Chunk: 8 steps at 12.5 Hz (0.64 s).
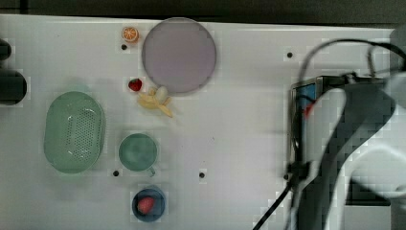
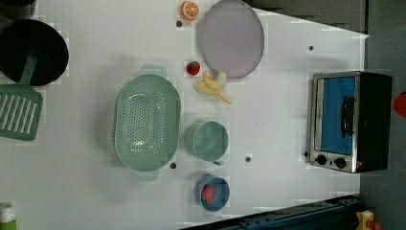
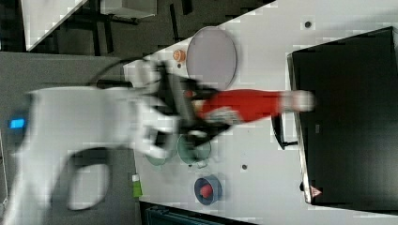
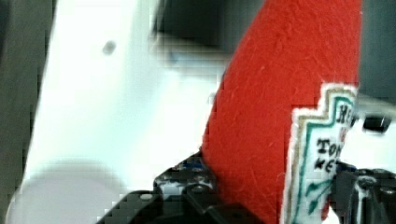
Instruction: Pick Ketchup from oven and place it on table.
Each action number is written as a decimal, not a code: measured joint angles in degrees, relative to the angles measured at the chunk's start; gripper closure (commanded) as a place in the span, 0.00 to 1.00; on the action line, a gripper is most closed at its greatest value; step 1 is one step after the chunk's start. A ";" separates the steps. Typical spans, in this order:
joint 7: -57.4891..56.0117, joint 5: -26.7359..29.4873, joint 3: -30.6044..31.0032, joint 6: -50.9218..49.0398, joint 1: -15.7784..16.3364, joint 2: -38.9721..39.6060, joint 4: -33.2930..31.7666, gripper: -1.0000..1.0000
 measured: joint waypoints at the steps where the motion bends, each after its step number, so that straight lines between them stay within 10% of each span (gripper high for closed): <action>1: -0.40 -0.30 2.66 -1.45 1.08 -2.59 0.67 0.37; 8: -0.98 -0.99 17.11 -1.19 8.50 -4.18 -5.43 0.37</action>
